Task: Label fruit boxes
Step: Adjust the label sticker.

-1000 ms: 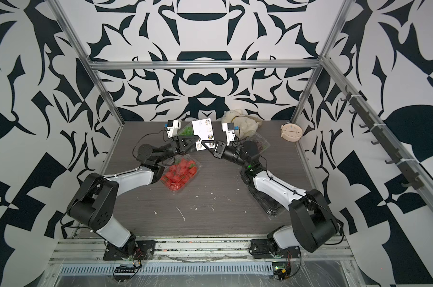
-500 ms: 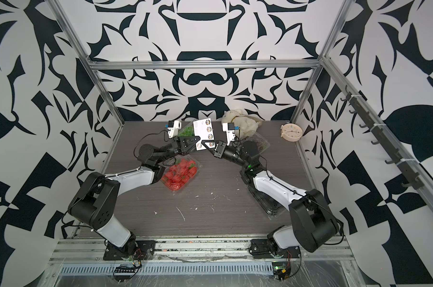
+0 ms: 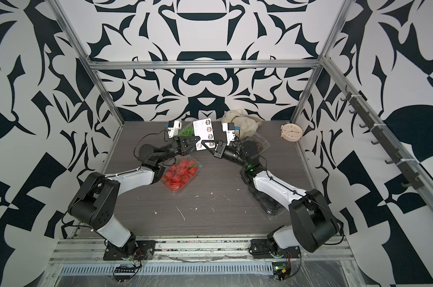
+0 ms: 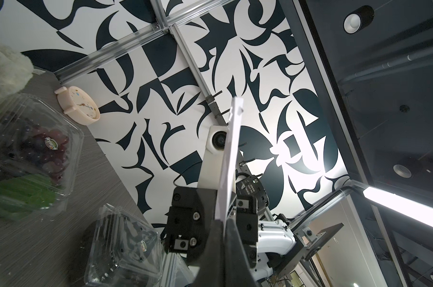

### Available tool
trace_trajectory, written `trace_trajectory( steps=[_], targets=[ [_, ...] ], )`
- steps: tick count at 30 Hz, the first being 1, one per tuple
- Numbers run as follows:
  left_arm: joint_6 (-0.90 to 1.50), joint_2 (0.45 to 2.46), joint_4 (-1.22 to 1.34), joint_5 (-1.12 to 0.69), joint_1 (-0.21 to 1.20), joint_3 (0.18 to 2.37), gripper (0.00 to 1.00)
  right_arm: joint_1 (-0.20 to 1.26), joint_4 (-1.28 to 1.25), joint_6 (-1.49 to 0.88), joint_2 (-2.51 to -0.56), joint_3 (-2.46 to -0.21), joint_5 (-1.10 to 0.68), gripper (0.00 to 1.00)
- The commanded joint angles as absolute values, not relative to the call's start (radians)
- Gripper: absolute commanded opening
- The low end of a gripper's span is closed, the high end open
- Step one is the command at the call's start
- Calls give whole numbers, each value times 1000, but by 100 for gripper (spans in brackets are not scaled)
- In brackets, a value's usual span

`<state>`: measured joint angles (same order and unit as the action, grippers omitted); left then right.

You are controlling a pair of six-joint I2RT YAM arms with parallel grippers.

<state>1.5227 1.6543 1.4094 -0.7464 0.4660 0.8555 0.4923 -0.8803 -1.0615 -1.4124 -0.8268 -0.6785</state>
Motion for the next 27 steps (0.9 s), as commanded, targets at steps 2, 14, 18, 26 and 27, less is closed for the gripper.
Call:
trace_trajectory(
  steps=[2, 14, 18, 26, 27],
  targets=[
    [1526, 1658, 1442, -790, 492, 892, 0, 489, -928, -1036, -1393, -871, -704, 0],
    [1525, 1681, 1442, -801, 502, 905, 0, 485, -903, -1019, -1377, -870, -719, 6],
    [1527, 1681, 1442, -805, 499, 905, 0, 447, -843, -998, -1332, -848, -692, 22],
    [1526, 1691, 1442, -813, 498, 908, 0, 421, -865, -1024, -1335, -858, -712, 25],
    [1527, 1691, 1442, -813, 498, 908, 0, 421, -865, -1026, -1340, -863, -717, 25]
  ],
)
